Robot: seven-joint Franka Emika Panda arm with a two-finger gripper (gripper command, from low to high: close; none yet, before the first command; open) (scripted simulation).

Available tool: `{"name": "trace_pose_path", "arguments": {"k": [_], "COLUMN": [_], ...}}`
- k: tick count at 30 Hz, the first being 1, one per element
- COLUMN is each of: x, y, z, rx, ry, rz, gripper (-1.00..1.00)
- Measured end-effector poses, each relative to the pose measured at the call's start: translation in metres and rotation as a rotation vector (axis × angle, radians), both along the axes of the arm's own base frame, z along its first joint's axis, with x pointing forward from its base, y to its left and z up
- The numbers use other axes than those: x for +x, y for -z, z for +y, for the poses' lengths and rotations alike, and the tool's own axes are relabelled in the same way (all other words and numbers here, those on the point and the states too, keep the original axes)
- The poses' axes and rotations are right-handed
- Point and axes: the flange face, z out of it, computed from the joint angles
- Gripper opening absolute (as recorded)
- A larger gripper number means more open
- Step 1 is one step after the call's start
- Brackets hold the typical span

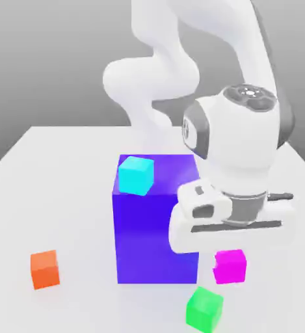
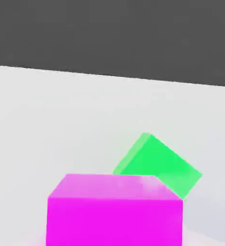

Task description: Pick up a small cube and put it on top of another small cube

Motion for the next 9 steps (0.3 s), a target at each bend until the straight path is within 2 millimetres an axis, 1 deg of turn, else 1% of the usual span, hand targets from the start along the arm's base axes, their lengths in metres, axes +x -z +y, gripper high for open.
{"name": "trace_pose_path", "arguments": {"k": [1,2,5,6,9], "x": [0.002,0.003,0.004,0.003,0.003], "y": [0.004,0.012,0.048,0.057,0.057], "z": [-0.005,-0.007,-0.009,-0.009,-0.009], "rx": [-0.001,-0.001,-0.002,-0.002,-0.002], "ry": [0.036,0.054,0.069,0.070,0.070], "rz": [0.000,-0.001,-0.001,-0.001,-0.001], "gripper": [-1.00,-1.00,-1.00,1.00,1.00]}}
